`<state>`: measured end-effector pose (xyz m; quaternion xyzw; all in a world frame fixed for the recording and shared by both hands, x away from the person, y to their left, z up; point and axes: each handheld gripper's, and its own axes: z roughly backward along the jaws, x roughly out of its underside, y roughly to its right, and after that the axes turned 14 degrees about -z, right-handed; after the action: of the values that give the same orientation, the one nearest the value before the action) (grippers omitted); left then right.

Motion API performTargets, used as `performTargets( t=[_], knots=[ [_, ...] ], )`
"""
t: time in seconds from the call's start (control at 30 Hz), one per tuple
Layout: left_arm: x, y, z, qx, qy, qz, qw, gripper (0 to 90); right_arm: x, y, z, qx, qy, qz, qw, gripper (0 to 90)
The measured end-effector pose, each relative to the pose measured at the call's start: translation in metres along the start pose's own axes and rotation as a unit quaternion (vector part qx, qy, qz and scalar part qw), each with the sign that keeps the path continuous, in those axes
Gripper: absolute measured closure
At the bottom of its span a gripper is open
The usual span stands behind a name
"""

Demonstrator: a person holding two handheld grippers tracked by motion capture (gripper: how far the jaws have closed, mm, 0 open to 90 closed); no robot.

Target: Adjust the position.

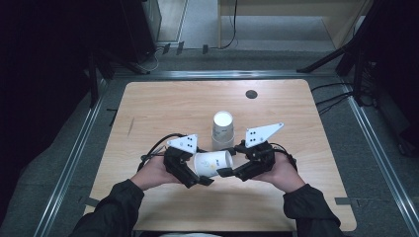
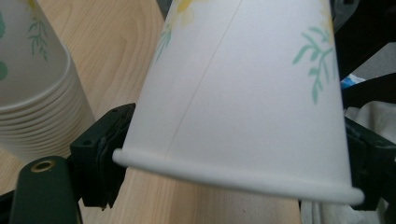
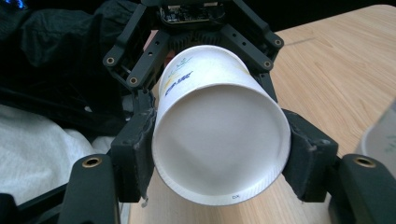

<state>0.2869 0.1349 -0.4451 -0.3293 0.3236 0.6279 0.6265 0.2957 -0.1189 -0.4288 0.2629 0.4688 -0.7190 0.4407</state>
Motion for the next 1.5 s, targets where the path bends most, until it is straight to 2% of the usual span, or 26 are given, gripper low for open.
performTargets(
  t=[0.13, 0.2, 0.4, 0.47, 0.57, 0.7, 0.8, 1.03, 1.17, 1.23, 1.37, 1.5],
  knots=[
    [0.001, 0.001, 0.006, -0.003, 0.018, 0.001, 0.9998, 16.1, -0.001, -0.001, -0.005, -0.01, -0.007, 0.001, 0.9999, 34.5],
    [0.001, 0.001, 0.008, -0.001, 0.019, -0.004, 0.9998, 21.9, -0.001, -0.001, -0.006, -0.008, -0.007, 0.001, 0.9999, 34.8],
    [0.002, 0.004, 0.011, -0.005, 0.016, -0.01, 0.9998, 23.9, -0.002, -0.001, -0.008, -0.014, -0.009, 0.003, 0.9999, 34.8],
    [0.002, 0.004, 0.011, -0.007, 0.007, -0.012, 0.9999, 23.9, -0.001, 0.0, -0.009, -0.016, -0.013, 0.004, 0.9998, 34.0],
    [0.003, 0.003, 0.014, -0.002, -0.001, -0.007, 1.0, 23.9, 0.0, 0.0, -0.011, 0.0, -0.017, 0.003, 0.9999, 20.9],
    [0.003, 0.002, 0.019, -0.014, -0.026, -0.012, 0.9995, 24.0, 0.002, 0.001, -0.011, 0.008, -0.028, 0.008, 0.9996, 20.6],
    [0.004, 0.002, 0.019, -0.017, -0.058, -0.011, 0.9981, 24.0, 0.004, 0.0, -0.014, 0.019, -0.04, 0.017, 0.9989, 21.1],
    [0.006, 0.0, 0.009, -0.001, -0.126, -0.004, 0.992, 23.9, 0.009, 0.0, -0.022, 0.033, -0.068, 0.032, 0.9967, 22.5],
    [0.01, -0.001, -0.003, 0.005, -0.175, 0.0, 0.9845, 23.8, 0.012, 0.003, -0.029, 0.043, -0.082, 0.034, 0.9951, 22.9],
    [0.012, -0.002, -0.007, 0.007, -0.192, 0.002, 0.9814, 23.8, 0.014, 0.005, -0.033, 0.046, -0.091, 0.037, 0.994, 23.1],
    [0.012, -0.001, -0.012, 0.018, -0.202, 0.003, 0.9792, 23.8, 0.017, 0.007, -0.041, 0.051, -0.11, 0.043, 0.9917, 24.0],
    [0.011, -0.001, -0.016, 0.032, -0.217, 0.005, 0.9756, 23.8, 0.02, 0.008, -0.048, 0.047, -0.121, 0.042, 0.9906, 25.5]
  ],
)
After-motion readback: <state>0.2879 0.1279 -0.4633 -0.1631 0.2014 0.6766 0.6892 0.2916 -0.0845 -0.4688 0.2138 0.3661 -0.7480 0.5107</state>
